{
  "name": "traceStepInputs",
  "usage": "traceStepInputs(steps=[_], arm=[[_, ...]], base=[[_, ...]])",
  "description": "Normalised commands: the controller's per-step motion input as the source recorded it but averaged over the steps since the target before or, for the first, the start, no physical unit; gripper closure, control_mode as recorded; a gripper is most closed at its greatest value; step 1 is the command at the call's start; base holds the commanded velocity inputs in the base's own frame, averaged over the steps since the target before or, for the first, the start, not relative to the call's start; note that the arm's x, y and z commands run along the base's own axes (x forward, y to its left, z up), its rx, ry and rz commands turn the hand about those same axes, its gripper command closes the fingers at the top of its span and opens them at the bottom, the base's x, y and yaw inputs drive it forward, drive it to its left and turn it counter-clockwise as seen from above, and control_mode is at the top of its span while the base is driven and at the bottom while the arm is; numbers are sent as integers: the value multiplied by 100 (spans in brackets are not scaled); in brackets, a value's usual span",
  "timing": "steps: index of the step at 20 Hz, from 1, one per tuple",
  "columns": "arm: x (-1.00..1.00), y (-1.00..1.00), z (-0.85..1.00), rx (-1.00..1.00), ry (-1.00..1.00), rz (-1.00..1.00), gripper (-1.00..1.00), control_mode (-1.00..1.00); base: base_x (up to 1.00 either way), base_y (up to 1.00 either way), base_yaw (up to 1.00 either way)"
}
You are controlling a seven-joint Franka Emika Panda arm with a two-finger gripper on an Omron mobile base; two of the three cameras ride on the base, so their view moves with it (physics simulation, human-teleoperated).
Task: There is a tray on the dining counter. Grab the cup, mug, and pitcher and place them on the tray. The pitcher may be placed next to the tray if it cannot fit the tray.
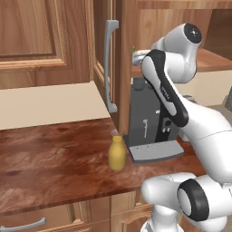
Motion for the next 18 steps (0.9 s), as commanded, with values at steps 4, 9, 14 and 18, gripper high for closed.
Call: traceStepInputs(steps=[4,9,14,18], arm=[[30,10,0,0,-4,0,-100,-100],[27,9,0,0,-2,0,-100,-100],[22,8,0,0,0,0,-100,-100],[22,2,0,0,0,0,-100,-100]], base=[[0,0,0],[0,0,0],[0,0,0],[0,0,0]])
